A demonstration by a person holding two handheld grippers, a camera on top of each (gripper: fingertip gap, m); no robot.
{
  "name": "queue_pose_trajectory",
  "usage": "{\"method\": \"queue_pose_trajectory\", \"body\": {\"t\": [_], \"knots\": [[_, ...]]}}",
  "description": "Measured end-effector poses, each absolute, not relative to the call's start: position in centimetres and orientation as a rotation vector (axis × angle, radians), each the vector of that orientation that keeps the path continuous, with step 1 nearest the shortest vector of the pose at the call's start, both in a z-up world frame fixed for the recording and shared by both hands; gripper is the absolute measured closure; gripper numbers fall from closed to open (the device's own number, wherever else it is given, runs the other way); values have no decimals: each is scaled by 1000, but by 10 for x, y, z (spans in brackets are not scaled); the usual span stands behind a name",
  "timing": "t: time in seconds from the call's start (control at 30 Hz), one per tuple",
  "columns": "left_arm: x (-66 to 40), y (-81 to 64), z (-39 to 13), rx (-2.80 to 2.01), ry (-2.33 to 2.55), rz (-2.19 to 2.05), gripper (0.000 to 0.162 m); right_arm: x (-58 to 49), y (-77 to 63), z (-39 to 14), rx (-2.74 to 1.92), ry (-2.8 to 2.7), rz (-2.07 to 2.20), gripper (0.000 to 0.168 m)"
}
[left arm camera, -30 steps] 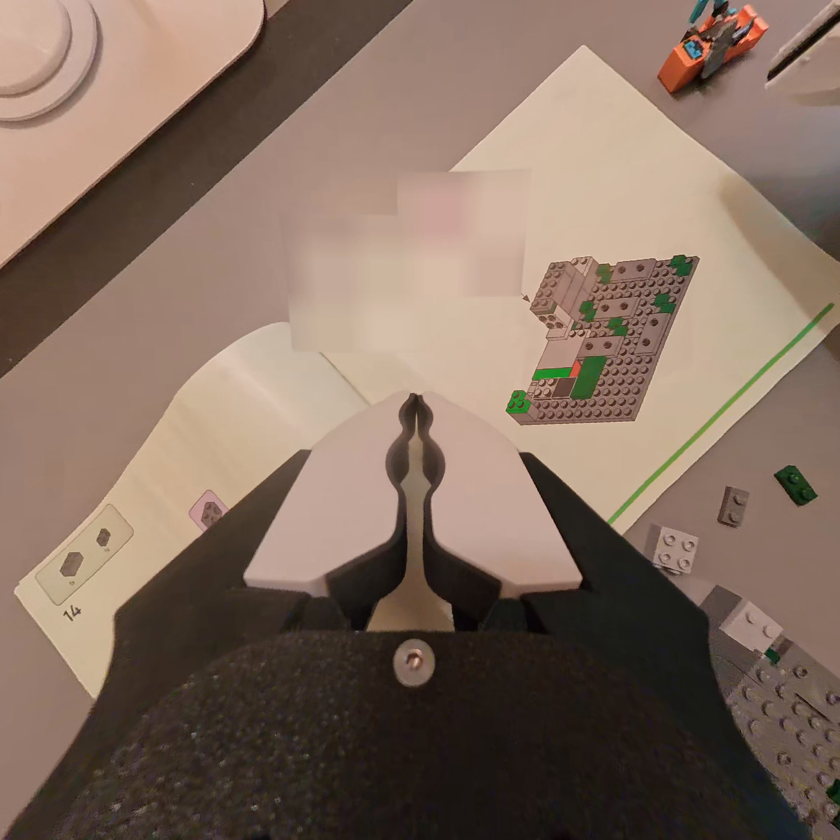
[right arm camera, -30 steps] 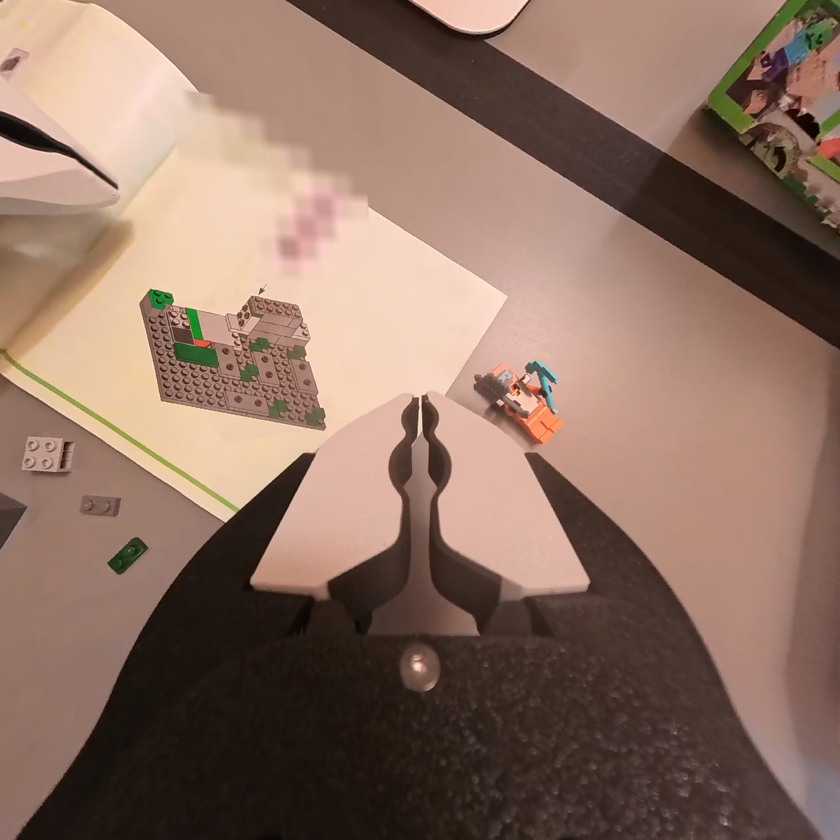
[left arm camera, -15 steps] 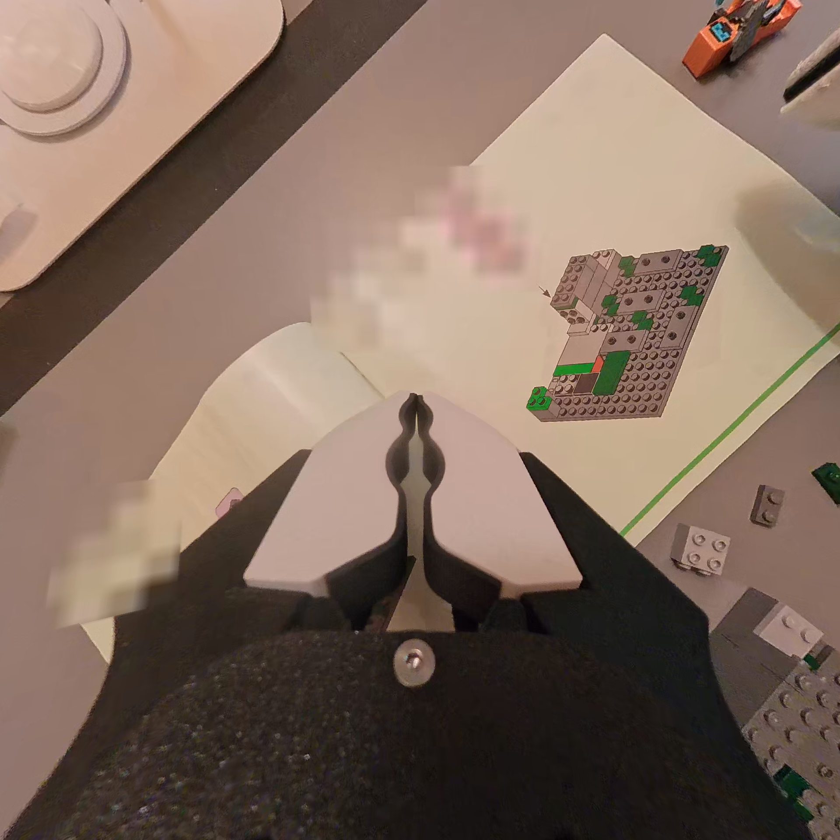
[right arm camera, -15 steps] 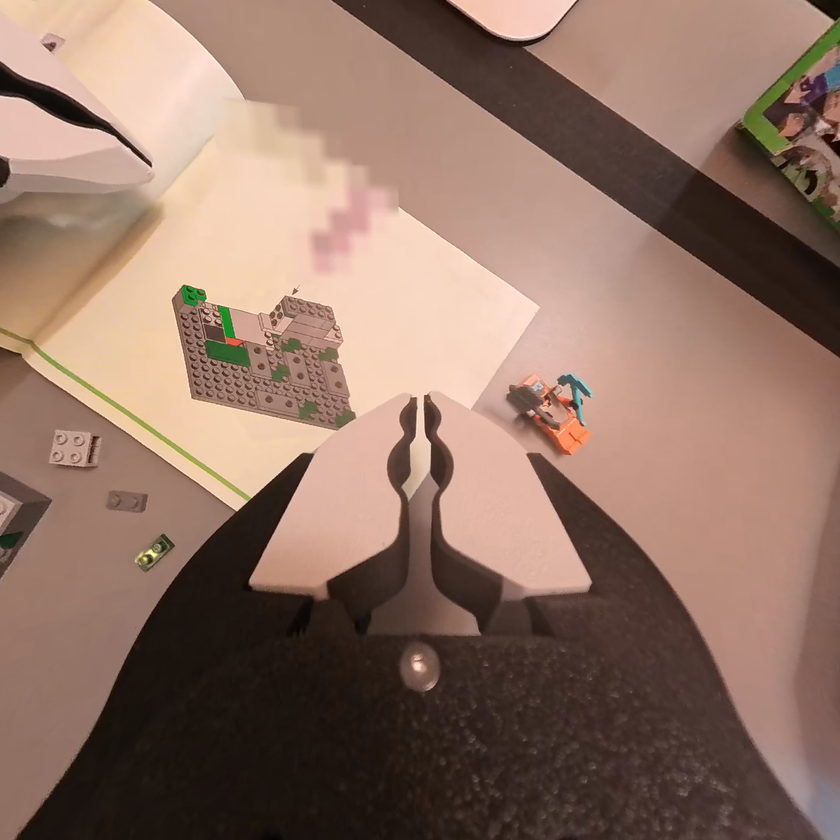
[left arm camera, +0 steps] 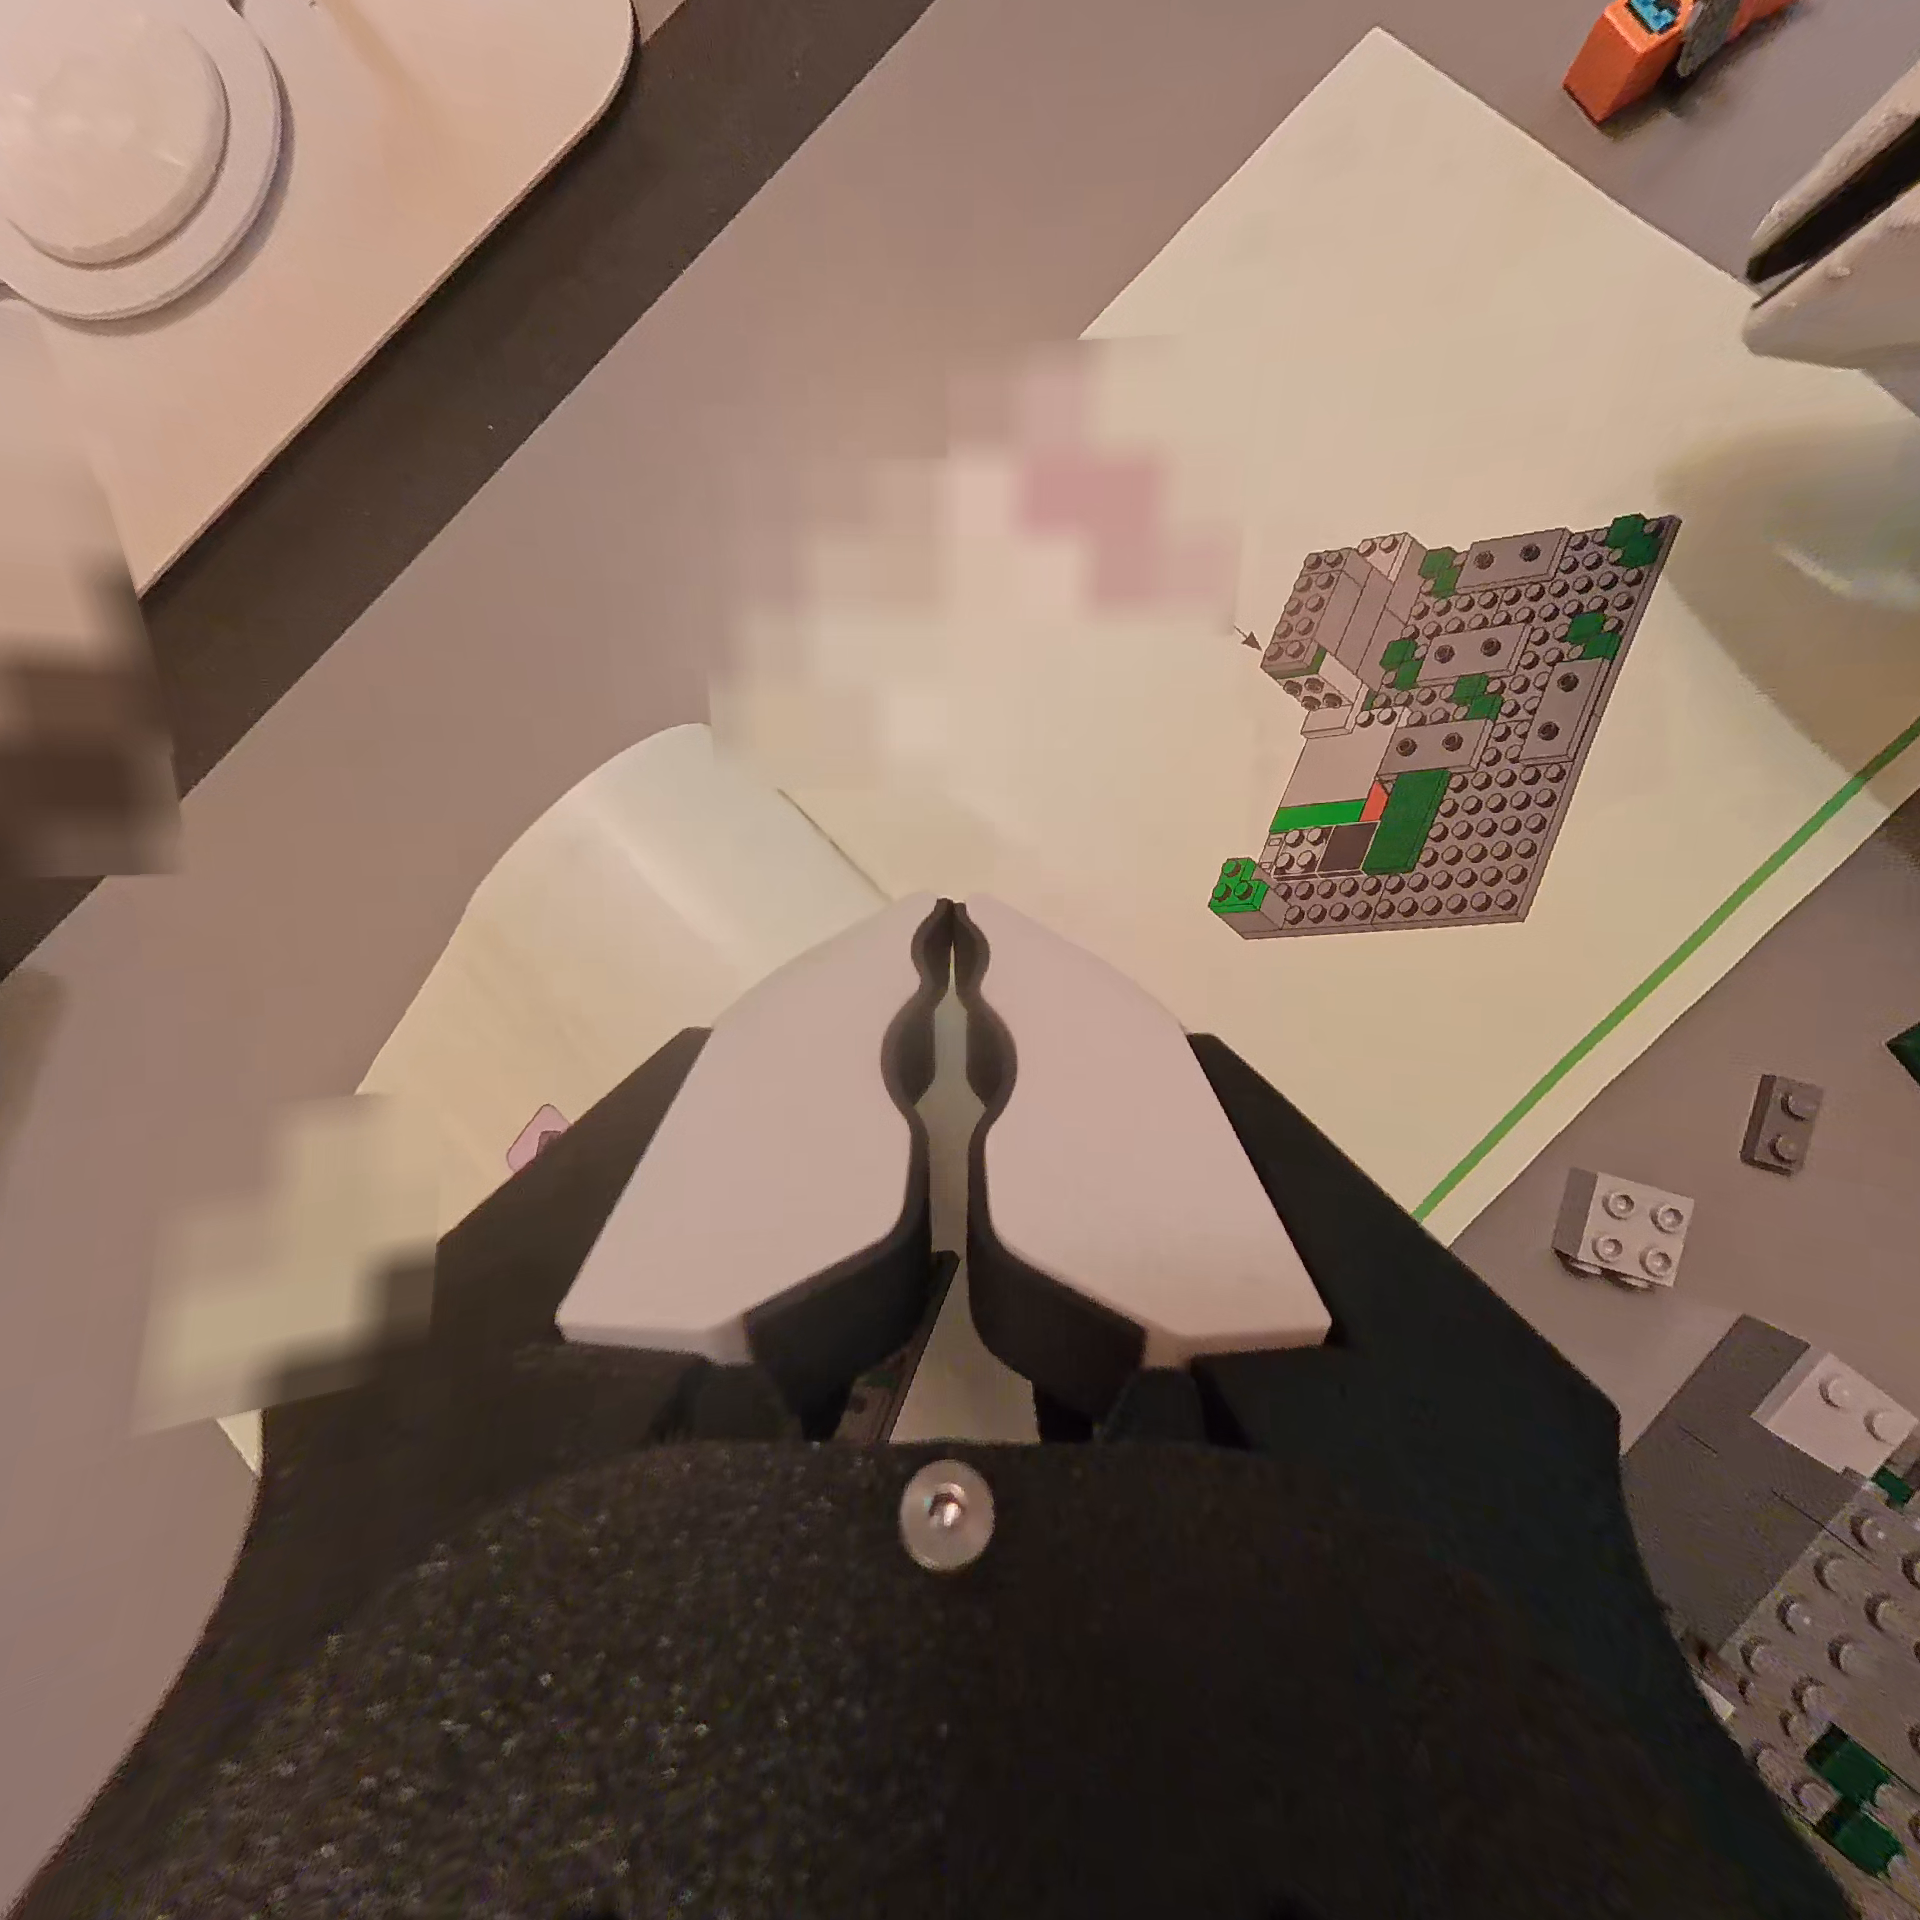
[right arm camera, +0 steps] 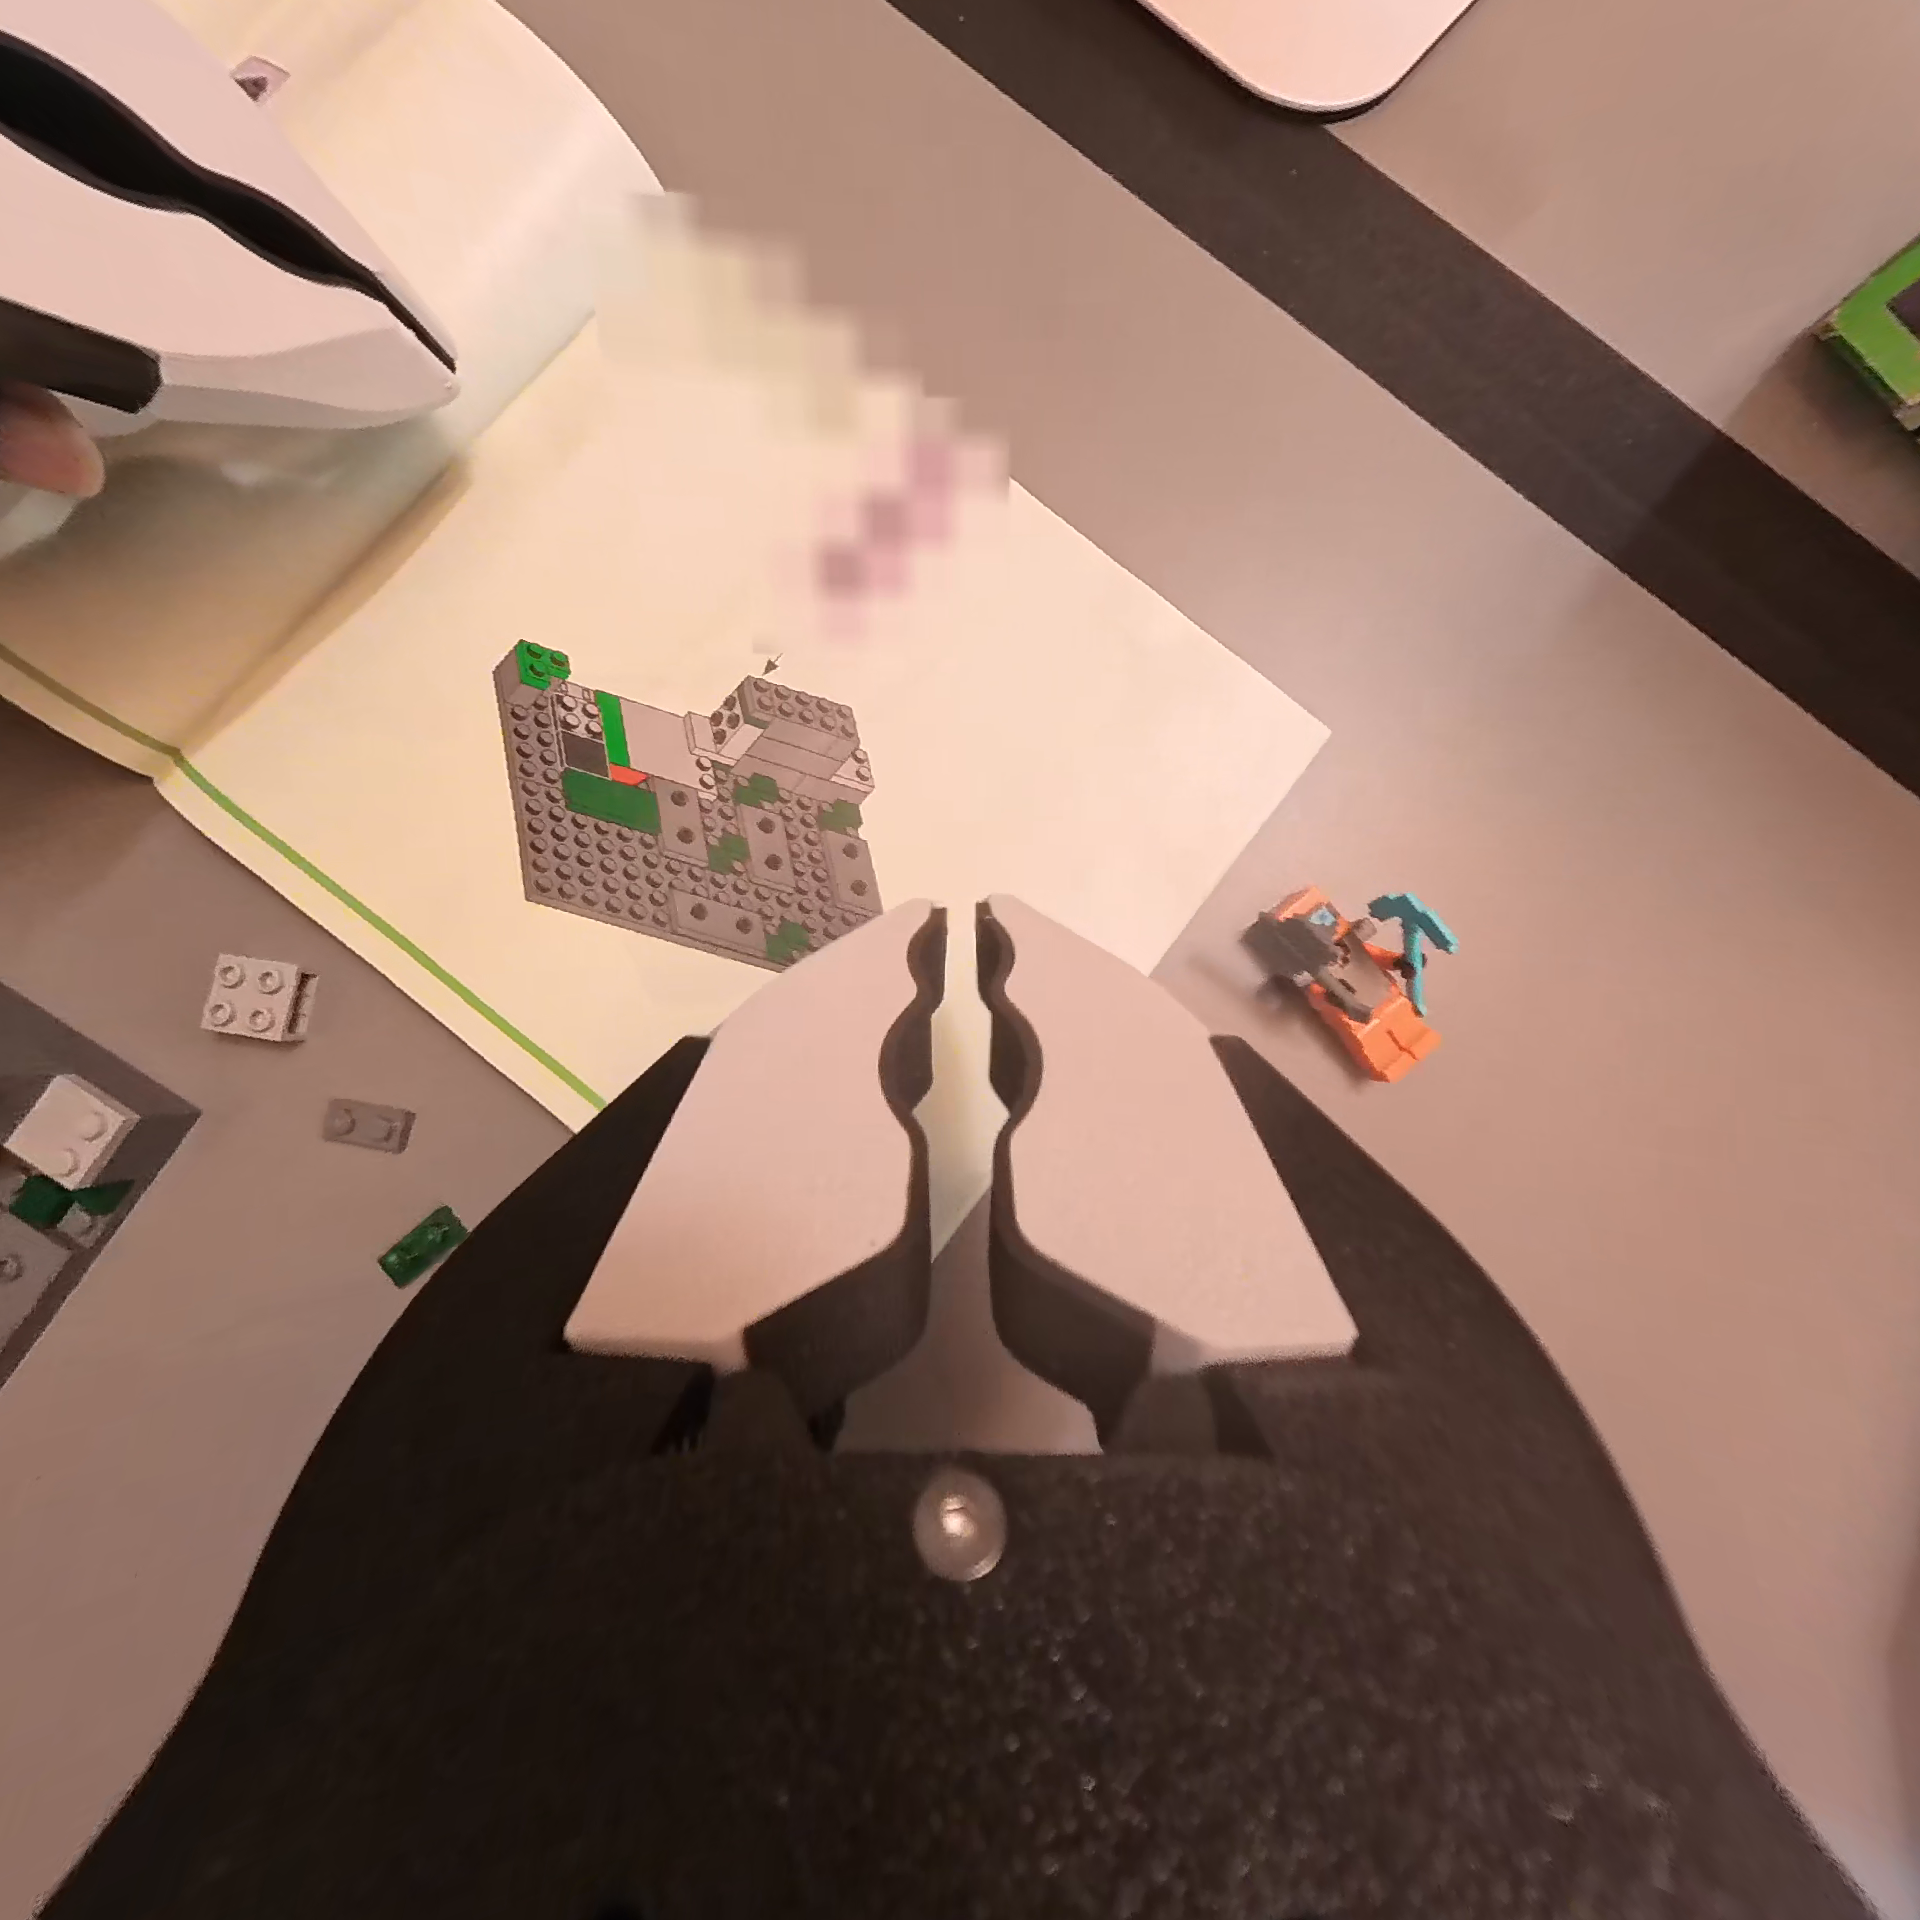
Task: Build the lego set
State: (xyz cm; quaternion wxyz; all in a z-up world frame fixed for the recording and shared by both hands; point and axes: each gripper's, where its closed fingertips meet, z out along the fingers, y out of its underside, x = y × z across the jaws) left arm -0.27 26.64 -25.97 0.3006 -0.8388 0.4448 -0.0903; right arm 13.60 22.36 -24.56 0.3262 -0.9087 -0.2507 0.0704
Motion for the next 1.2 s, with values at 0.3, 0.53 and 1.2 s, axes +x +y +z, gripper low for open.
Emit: {"method": "queue_pose_trajectory", "body": {"t": [0.3, 0.53, 1.2], "knots": [[-2, 262, -264, -2214, 1239, -230, 162, 126, 221, -248, -2367, -703, 208, 162], [4, 251, -264, -2117, 1439, -228, 162, 123, 220, -248, -2351, -739, 221, 162], [24, 223, -277, -2025, 1855, -361, 162, 126, 219, -244, -2339, -734, 220, 160]]}}
